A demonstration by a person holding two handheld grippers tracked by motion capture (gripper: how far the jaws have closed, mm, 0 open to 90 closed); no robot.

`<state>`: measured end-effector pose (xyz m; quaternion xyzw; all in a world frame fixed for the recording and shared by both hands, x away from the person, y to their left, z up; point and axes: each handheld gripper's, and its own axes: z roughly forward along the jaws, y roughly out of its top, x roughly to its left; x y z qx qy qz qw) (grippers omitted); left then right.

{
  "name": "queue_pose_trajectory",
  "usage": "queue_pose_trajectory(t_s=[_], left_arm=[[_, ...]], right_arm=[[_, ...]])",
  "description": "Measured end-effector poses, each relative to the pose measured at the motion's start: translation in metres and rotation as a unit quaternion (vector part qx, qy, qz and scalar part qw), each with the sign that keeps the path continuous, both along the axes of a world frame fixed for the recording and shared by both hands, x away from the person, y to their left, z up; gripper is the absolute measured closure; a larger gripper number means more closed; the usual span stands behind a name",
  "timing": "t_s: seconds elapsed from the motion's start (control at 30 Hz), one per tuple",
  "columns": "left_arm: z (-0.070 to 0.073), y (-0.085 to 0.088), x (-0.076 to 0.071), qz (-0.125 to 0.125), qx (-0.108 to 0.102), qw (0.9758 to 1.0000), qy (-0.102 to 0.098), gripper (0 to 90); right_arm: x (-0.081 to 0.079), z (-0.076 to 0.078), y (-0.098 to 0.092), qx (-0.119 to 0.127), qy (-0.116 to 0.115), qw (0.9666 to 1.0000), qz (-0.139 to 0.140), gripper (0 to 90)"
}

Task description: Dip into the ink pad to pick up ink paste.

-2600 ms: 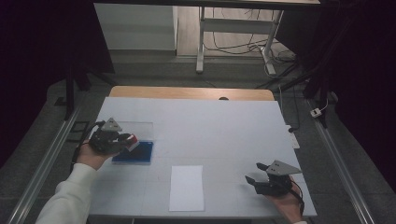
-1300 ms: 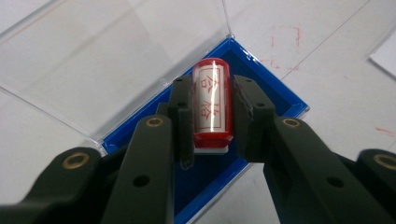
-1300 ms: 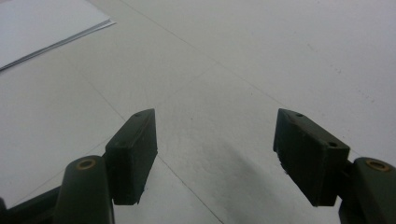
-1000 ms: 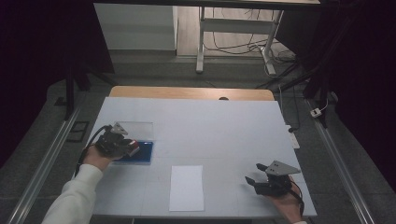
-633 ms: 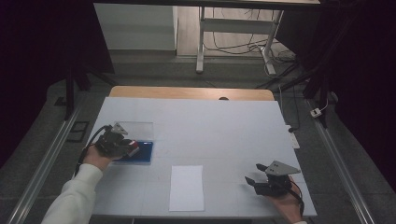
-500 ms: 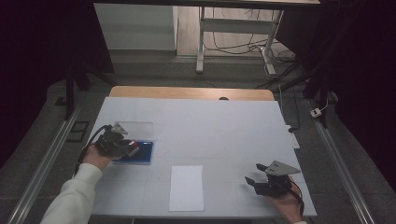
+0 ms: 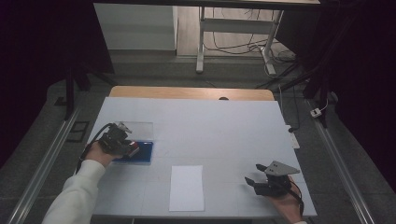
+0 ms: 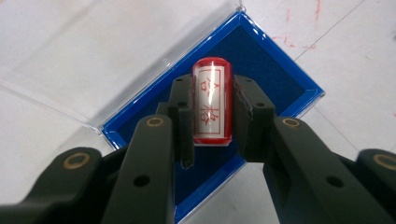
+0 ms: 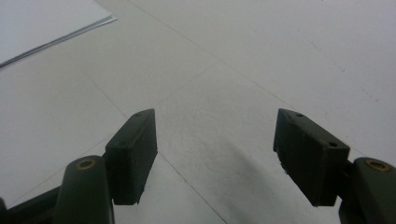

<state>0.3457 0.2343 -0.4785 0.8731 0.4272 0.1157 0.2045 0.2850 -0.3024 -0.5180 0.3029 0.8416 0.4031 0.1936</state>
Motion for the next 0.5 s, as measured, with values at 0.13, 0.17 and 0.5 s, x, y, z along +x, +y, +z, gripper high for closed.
queue_pose_trajectory(t_s=[0.13,0.17,0.5], left_arm=[[-0.0013,-0.0028,-0.0014,0.004,0.008,0.9999,-0.004,71.1],[-0.0015,-0.0033,-0.0015,0.005,0.01,0.9999,-0.004,71.2],[-0.0026,-0.0046,-0.0003,0.005,0.012,0.9999,-0.001,71.2]], right_arm=[[-0.0002,0.0,0.0002,-0.001,0.0,1.0,0.0,30.0],[-0.0002,-0.0006,0.0007,0.002,-0.001,1.0,-0.001,30.0],[0.0001,-0.0001,0.0001,0.0,-0.001,1.0,0.0,29.9]])
